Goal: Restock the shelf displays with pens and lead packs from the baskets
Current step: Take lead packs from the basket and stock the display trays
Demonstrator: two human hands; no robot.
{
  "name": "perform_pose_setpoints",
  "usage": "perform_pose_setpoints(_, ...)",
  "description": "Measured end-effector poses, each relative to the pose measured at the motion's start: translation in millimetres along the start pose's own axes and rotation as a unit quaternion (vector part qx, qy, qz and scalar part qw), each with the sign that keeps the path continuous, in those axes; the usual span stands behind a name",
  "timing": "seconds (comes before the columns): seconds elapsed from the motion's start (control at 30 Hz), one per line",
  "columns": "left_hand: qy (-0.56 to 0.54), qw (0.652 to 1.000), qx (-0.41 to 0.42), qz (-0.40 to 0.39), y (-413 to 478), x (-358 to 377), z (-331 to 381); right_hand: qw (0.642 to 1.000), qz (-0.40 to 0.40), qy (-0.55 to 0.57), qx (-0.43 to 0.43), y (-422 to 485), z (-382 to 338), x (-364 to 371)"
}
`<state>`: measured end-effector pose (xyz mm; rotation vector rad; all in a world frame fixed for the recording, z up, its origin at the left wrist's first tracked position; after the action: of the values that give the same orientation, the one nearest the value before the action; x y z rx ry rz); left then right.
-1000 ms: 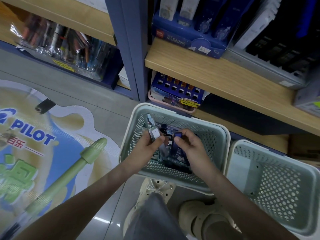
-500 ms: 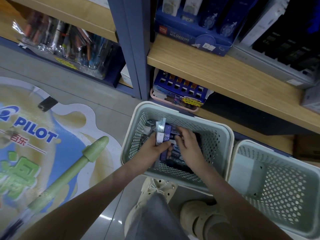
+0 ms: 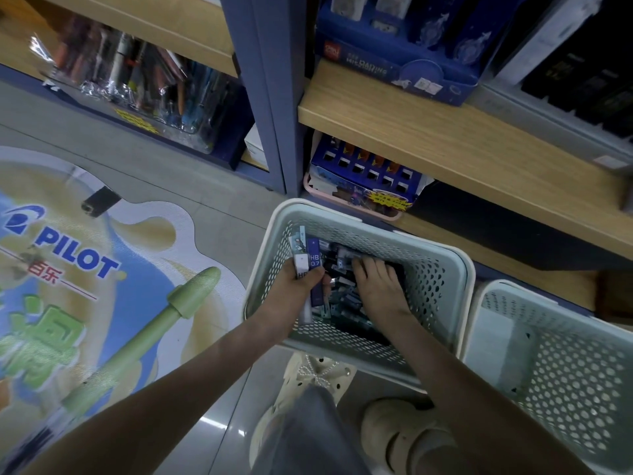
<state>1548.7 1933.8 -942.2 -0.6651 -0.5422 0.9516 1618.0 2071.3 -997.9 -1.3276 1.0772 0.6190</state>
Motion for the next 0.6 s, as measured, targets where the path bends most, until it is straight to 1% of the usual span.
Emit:
perform_pose_setpoints(0.13, -0.002, 1.000, 0.002, 0.011, 2.7, -3.2, -3.2, 0.999, -0.029, 0.001, -0.015, 1.4, -5.9, -1.7)
perform_pose_setpoints(0.27, 0.009, 1.000, 0.002, 0.024, 5.5, -6.0, -9.9, 0.999, 0.016, -0.016, -0.025, 0.1, -10.6, 0.3)
perform_pose_setpoints(0.4, 0.016, 1.000, 0.012, 0.021, 6.5, -3.5, -11.7, 0.999, 0.025, -0.023, -0.038, -0.1, -12.1, 1.3)
perform_pose_setpoints(0.6, 0.012, 1.000, 0.013, 0.019, 8.3, -1.4, -12.1, 1.000, 0.019, 0.000, -0.009, 5.0, -8.8, 3.1)
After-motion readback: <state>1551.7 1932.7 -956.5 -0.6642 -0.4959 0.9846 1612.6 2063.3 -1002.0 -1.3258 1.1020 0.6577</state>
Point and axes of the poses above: each hand's wrist, its own y-axis towards the middle knuckle, its own x-axis out of the palm, z = x × y, the point moved 7 cm from there along y, towards the middle knuckle, and after that the axes turned 6 degrees about y, right-handed, at the moved point
